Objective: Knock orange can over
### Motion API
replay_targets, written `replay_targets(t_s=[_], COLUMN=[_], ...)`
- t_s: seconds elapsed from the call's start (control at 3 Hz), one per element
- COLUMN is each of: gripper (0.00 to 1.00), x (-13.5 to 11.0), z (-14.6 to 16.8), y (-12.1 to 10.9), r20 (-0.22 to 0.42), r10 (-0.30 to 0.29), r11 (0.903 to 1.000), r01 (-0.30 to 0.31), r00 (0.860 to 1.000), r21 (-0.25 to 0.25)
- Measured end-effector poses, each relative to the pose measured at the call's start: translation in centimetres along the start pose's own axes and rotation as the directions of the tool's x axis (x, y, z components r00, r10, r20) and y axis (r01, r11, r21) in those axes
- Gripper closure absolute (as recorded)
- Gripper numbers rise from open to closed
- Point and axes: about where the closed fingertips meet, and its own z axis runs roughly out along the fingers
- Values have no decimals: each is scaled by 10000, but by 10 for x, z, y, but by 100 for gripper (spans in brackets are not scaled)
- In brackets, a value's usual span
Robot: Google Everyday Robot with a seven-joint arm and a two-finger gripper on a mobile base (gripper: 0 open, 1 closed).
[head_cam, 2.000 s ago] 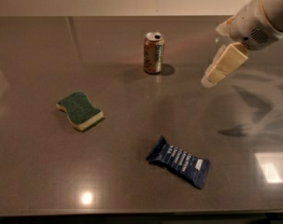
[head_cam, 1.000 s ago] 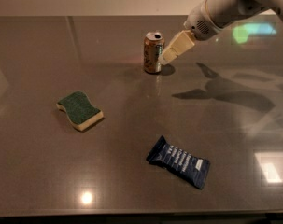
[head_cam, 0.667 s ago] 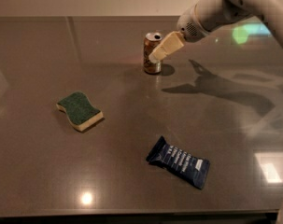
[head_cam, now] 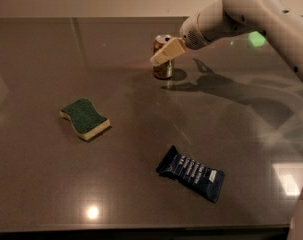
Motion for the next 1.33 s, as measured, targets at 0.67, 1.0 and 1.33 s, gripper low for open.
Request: replay_targets(t_s=[0.67, 1.0, 1.33], gripper=[47, 70, 93], x=[-9, -9, -17], z=[10, 3, -32], y=[2, 3, 6], r20=[696, 842, 779], r10=[-154, -146, -526], r11=[9992, 9987, 9965], r01=[178, 186, 575], r00=[9975, 9963, 9956], r21=[-347, -472, -615])
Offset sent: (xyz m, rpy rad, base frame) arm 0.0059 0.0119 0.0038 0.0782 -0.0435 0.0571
